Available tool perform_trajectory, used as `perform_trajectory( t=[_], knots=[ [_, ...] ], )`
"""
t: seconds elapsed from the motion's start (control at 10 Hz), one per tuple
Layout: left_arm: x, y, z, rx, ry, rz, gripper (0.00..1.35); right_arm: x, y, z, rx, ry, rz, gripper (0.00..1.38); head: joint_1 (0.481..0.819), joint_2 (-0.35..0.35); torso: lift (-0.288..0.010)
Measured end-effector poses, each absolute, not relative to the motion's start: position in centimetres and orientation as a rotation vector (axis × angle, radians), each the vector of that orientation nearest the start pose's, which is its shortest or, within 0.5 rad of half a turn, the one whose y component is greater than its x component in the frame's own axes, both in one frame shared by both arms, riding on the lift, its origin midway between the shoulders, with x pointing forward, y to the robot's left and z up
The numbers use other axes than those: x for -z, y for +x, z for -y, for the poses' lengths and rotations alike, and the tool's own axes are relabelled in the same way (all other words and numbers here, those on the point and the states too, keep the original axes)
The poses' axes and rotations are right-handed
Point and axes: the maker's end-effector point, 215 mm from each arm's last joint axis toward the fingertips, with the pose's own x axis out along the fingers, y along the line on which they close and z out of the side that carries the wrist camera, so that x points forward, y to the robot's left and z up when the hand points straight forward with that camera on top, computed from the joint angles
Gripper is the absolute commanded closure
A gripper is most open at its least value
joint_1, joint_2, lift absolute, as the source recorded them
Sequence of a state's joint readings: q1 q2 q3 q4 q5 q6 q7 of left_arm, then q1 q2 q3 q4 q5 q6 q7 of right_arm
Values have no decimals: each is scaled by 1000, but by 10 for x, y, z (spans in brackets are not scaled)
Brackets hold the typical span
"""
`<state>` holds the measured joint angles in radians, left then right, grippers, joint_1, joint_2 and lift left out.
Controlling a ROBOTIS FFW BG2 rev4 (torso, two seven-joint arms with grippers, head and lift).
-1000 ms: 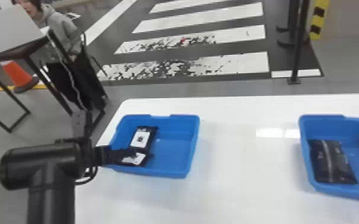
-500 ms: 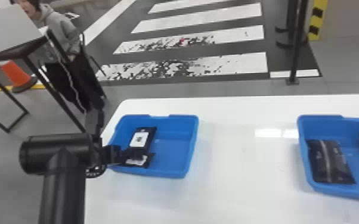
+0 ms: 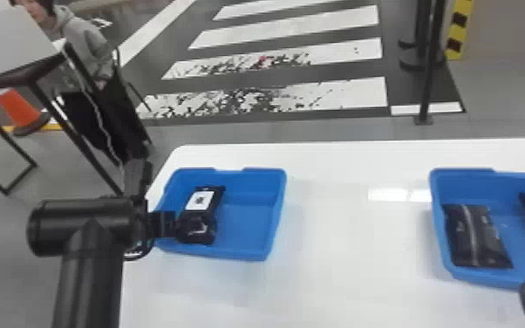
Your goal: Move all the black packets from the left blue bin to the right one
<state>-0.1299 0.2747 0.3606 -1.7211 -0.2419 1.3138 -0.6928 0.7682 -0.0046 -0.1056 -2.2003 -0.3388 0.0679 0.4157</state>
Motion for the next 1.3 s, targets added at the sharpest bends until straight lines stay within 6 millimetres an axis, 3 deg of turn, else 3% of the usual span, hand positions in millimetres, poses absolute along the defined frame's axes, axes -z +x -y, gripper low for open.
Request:
perform_trajectory(
  t=[0.1, 0.3, 0.5, 0.7, 1.0, 1.3],
  knots=[
    [460, 468, -446, 8, -174, -936, 1207, 353, 353, 192, -321, 307, -132, 140, 695, 341, -154],
    [419, 469, -418, 94, -156, -824, 1208, 347, 355, 189, -328, 309, -124, 140, 695, 318, -154],
    [355, 469, -373, 205, -122, -659, 1208, 340, 357, 177, -364, 327, -118, 140, 695, 270, -154],
    [311, 477, -308, 372, -114, -509, 1208, 322, 364, 149, -451, 350, -97, 142, 695, 228, -154],
    [286, 476, -200, 633, -159, -402, 1208, 295, 377, 98, -593, 418, -55, 144, 695, 141, -154],
    [272, 461, -128, 803, -217, -362, 1208, 289, 384, 67, -669, 459, -59, 144, 695, 87, -154]
  ],
)
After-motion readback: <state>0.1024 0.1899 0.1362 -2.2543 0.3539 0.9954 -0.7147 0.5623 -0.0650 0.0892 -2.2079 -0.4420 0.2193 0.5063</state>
